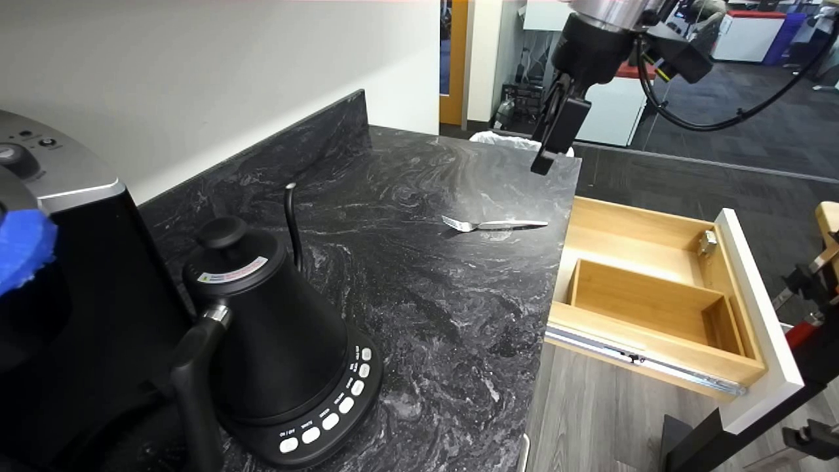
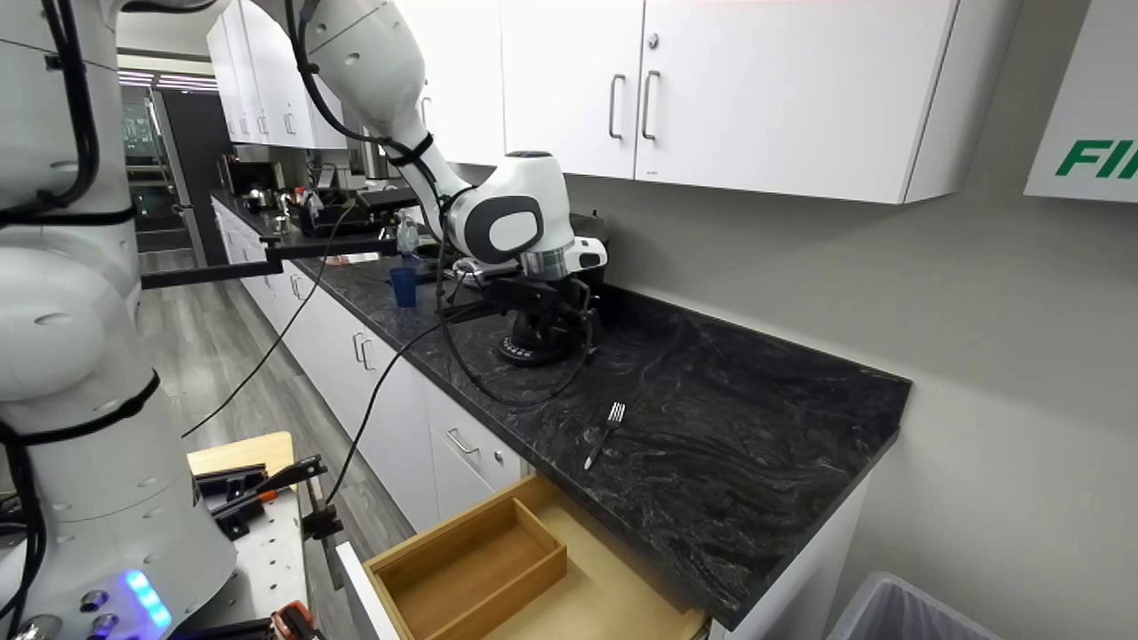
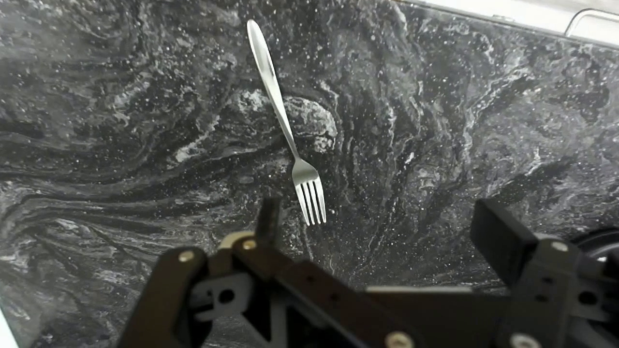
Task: Put the fork into the open drawer.
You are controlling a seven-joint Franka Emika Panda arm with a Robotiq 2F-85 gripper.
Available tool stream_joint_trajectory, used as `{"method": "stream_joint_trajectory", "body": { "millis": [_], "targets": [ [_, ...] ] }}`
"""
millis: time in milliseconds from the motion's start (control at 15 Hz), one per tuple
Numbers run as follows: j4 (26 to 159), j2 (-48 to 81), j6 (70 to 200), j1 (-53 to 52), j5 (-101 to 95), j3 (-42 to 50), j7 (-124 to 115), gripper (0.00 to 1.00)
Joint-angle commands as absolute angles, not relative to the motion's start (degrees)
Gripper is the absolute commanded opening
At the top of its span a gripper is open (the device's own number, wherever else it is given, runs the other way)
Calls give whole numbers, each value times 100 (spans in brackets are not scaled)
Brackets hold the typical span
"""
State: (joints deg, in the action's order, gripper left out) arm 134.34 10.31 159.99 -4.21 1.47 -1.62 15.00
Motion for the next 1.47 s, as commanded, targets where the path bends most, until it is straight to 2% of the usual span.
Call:
{"method": "stream_joint_trajectory", "body": {
  "millis": [0, 600, 1400],
  "targets": [
    [12629, 1831, 16045, -381, -207, -199, 1256, 100],
    [11176, 3067, 15381, -594, -887, 327, 530, 100],
    [10836, 3364, 14336, -462, -955, 251, 456, 100]
  ]
}}
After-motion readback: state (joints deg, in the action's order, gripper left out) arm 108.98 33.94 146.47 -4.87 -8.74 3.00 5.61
